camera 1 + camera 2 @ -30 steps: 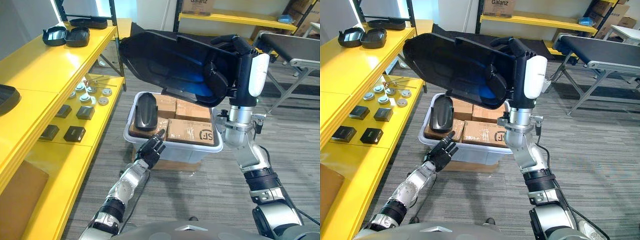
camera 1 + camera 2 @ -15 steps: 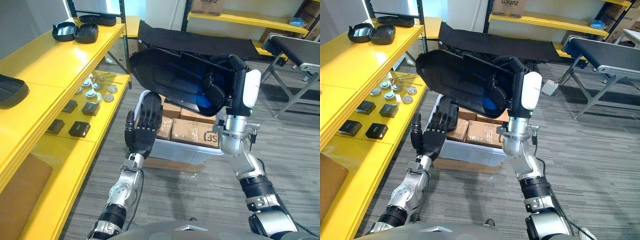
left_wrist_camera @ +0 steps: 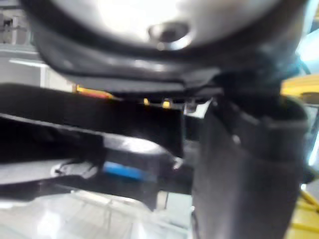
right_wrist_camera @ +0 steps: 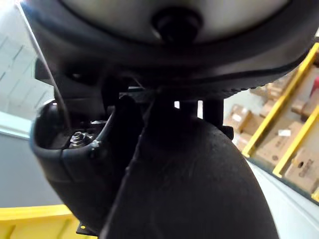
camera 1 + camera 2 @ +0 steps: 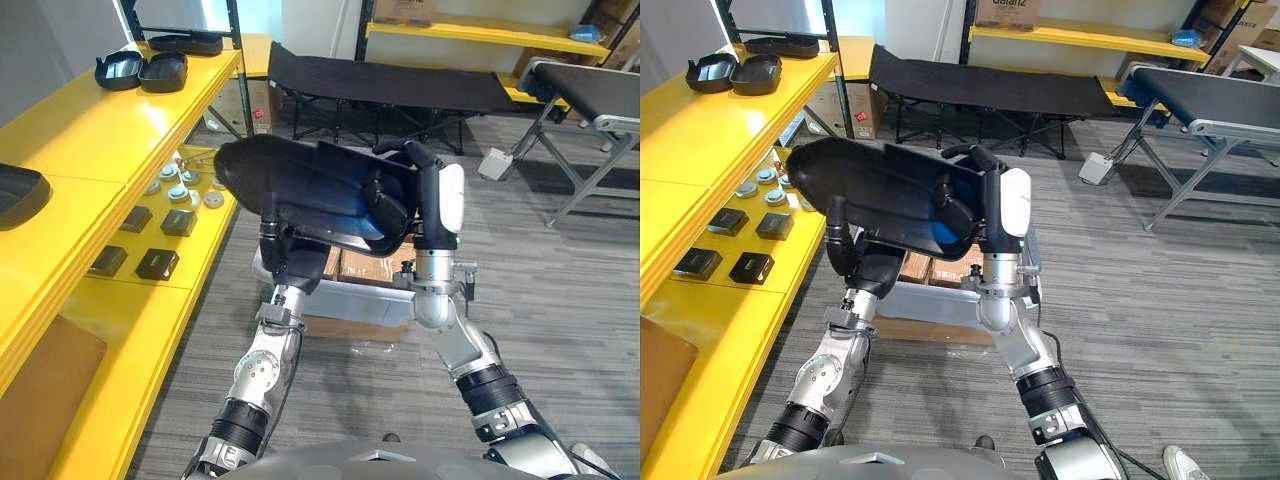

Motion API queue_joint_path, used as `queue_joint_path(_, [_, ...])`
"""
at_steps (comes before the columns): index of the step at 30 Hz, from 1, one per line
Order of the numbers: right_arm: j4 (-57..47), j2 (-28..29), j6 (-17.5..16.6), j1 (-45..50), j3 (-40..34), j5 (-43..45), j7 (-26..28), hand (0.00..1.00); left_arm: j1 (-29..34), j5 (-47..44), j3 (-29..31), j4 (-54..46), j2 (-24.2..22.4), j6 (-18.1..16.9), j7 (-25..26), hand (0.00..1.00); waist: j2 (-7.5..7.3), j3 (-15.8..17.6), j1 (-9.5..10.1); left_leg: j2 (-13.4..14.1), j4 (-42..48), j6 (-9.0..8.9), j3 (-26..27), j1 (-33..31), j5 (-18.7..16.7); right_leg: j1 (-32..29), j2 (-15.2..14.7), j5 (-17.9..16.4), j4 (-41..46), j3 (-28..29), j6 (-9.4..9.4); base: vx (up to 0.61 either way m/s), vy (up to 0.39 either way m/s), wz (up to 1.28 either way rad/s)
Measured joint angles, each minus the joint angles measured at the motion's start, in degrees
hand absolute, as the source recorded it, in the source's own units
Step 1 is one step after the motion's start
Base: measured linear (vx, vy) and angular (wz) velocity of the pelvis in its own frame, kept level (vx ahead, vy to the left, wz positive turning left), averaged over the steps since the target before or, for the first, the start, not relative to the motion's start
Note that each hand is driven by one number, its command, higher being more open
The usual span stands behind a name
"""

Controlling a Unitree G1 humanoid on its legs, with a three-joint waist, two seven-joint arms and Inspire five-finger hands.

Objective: Walk over and take three plastic housings, then place them on the shelf

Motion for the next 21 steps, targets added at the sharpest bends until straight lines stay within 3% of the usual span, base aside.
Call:
queue_joint_path(4, [0.05,-0.03,-0.01,0.31,0.33,1.97,0.49,0.0,-0.24,2.15,-0.51,-0.06,0.01,-1.48,2.45,1.0,0.03,-0.01,0.08,0.0,0.01,0.0,-0.12,-0.03,-0.02,0.1,0.0,0.0,0.0,-0.1,0.0,0.0,0.0,0.0])
queue_joint_path(5, [0.1,0.0,-0.01,0.7,0.56,2.28,0.66,0.0,-0.26,3.23,-0.66,-0.06,0.01,-1.84,2.84,0.0,0.04,-0.01,0.1,0.0,0.01,0.0,-0.12,-0.03,-0.03,0.1,0.0,0.0,0.0,-0.11,0.0,0.0,0.0,0.0])
queue_joint_path(15, [2.49,-0.41,0.05,1.5,1.77,4.67,1.25,0.0,-1.06,8.85,-0.98,-0.06,0.13,-6.58,8.19,0.0,0.75,-0.37,-0.01,0.01,0.03,0.0,-0.12,-0.09,-0.08,0.03,0.0,-0.01,-0.03,-0.11,-0.05,0.0,0.0,0.0])
queue_joint_path(21, [1.88,-0.45,-2.07,2.26,5.59,4.34,-0.25,0.0,-1.8,12.13,-0.69,-0.02,1.54,-8.36,12.48,0.0,0.84,-0.42,-0.12,0.02,0.05,-0.03,-0.11,-0.08,-0.14,0.01,0.0,-0.05,-0.04,-0.1,-0.13,0.0,0.0,0.0])
